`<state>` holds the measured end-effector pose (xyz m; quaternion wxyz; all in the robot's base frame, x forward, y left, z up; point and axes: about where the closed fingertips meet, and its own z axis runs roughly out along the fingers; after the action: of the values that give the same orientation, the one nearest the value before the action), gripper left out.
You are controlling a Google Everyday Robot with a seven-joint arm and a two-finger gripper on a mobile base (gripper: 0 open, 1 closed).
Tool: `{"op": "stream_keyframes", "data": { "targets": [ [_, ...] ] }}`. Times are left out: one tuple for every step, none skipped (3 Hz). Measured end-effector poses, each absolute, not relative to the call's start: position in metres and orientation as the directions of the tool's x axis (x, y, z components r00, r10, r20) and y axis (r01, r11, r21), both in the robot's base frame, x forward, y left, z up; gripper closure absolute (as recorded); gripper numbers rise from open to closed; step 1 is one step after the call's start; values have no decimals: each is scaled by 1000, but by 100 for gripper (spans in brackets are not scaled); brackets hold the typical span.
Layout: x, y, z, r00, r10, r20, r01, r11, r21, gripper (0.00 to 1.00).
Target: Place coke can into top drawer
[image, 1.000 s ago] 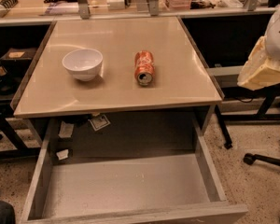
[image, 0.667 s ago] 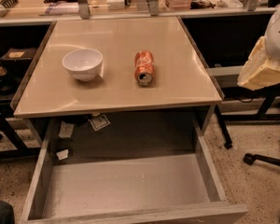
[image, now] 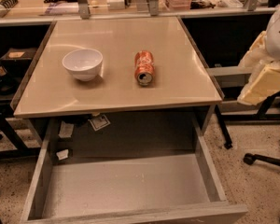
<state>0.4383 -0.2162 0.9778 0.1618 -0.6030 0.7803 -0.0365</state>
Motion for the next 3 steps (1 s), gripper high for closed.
{"op": "stream_keyframes", "data": {
  "targets": [
    [438,-216,978,-220,-953,-209,-929,270,-252,0],
    [438,-216,978,-220,-953,-209,-929,270,-252,0],
    [455,-210,976,-278,-935,-219,-908,330,-259,0]
  ]
}}
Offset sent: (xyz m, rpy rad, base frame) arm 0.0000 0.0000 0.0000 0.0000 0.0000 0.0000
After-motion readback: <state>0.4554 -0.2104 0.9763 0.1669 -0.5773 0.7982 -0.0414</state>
